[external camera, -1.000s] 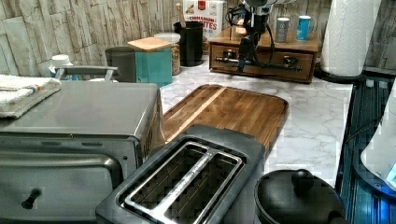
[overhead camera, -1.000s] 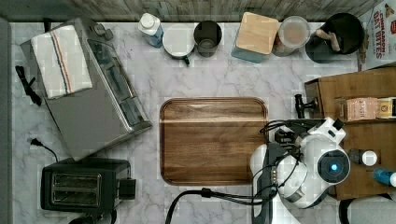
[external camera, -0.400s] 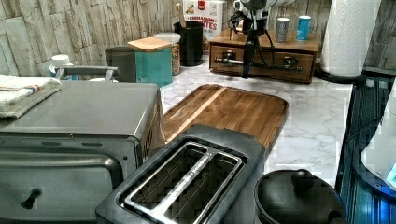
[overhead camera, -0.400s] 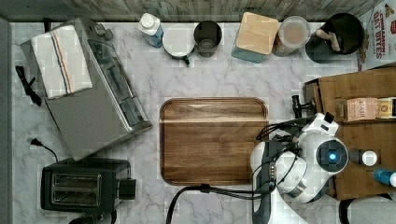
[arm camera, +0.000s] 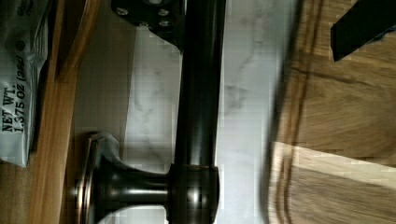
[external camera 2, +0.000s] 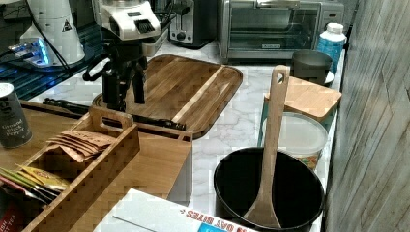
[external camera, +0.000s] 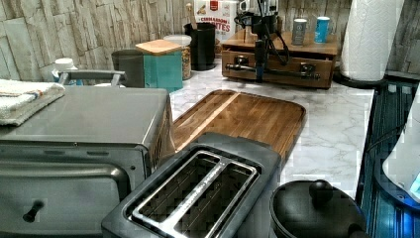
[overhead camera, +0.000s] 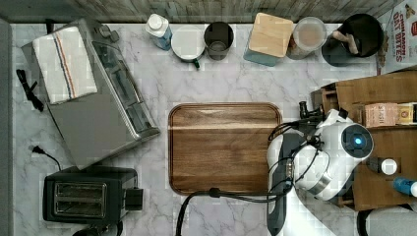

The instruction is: Open the drawer.

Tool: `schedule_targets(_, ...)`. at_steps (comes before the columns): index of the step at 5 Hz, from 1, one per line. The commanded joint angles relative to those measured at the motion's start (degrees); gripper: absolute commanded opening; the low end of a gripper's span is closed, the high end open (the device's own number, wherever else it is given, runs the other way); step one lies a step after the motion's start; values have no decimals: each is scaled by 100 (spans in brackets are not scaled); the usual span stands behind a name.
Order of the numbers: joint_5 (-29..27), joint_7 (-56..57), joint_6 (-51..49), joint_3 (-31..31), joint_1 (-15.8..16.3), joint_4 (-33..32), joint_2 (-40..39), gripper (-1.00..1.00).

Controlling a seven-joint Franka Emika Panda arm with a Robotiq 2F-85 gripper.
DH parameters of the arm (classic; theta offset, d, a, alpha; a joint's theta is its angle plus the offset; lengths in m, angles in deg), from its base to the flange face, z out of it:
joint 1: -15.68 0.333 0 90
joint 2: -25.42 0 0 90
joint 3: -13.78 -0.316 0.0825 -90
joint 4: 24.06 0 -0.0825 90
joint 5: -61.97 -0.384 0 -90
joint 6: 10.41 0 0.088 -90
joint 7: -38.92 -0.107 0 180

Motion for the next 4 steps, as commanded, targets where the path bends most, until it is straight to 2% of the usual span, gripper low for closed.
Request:
schedule_targets(1, -894, -1566, 583, -880, 1093, -1300, 494, 100)
schedule_targets(2, -902, -2126, 621, -1140, 1491, -1506, 679, 100)
schedule_targets(4, -977, -2399, 663, -1496, 1766, -1647, 887, 100)
